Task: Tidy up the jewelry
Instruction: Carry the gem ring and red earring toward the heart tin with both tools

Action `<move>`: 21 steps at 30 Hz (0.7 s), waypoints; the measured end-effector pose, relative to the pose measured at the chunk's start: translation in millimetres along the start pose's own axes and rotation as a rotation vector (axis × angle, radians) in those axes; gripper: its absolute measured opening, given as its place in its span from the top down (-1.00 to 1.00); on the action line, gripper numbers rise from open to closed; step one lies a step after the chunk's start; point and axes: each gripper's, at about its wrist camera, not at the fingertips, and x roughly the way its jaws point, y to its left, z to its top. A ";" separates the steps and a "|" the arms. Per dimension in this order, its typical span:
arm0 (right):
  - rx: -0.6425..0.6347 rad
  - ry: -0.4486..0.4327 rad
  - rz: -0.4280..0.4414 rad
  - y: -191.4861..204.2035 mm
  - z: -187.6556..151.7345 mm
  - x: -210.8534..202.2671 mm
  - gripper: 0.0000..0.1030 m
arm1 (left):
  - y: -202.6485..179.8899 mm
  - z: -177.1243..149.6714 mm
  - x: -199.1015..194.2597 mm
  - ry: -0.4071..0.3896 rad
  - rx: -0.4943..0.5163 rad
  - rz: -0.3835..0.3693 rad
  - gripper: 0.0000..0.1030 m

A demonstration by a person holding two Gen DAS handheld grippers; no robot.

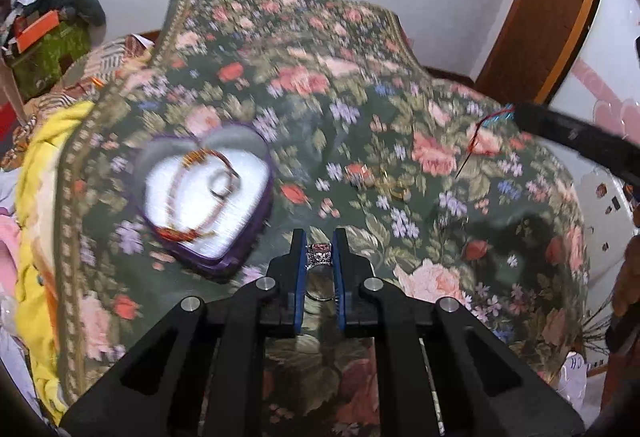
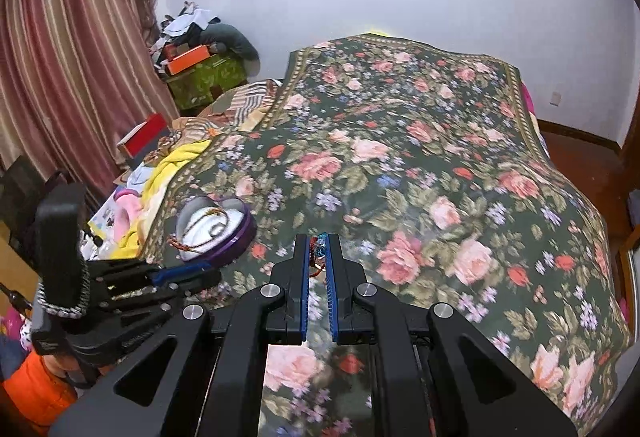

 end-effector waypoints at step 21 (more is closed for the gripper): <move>-0.127 -0.004 0.146 80.5 33.6 40.4 0.87 | 69.0 29.4 -73.5 -0.192 -0.080 0.110 0.79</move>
